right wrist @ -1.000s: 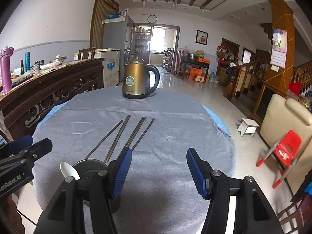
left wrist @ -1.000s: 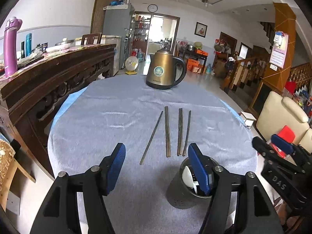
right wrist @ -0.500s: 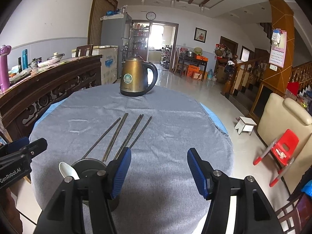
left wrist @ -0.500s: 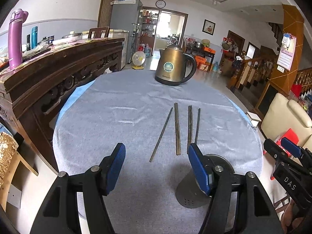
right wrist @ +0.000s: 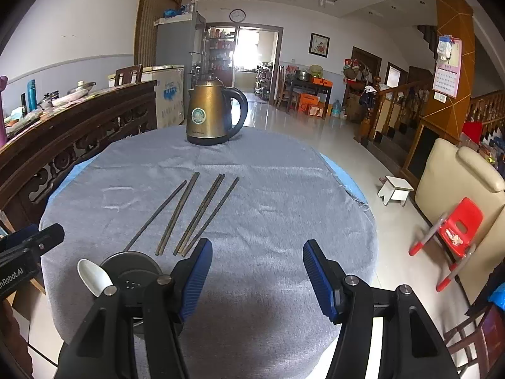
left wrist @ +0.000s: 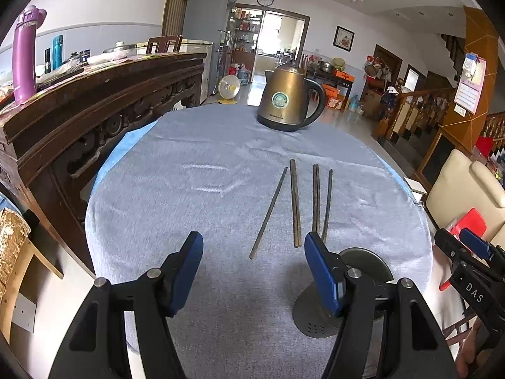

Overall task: Organize utensils
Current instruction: 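Move both grippers back over the dark chopsticks on the cloth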

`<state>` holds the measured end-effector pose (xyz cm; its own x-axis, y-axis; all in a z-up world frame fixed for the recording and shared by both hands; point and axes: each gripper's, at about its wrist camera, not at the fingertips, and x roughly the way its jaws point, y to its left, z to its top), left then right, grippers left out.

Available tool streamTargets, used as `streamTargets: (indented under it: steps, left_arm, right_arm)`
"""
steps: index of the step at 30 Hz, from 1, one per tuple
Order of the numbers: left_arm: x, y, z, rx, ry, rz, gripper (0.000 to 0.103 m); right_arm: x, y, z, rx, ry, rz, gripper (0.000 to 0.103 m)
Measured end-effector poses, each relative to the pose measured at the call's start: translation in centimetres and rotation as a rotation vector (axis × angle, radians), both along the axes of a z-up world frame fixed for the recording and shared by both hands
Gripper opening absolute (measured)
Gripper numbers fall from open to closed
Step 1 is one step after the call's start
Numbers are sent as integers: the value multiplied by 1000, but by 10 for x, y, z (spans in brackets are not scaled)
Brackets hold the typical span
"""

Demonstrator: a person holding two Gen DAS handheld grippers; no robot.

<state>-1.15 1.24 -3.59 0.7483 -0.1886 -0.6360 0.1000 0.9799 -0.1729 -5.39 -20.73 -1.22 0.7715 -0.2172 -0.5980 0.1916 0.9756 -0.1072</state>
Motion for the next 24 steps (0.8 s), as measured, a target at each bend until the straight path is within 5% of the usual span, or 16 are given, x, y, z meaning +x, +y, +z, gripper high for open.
streamTargets:
  steps: [14,24]
  left_arm:
    - [37,12,-4,31,33,10,68]
    - [120,6,-18,87,152,-52,68]
  right_arm:
    - [21,-2,-16,6,59,16,64]
    - [75,-53,-47,239,192,12,64]
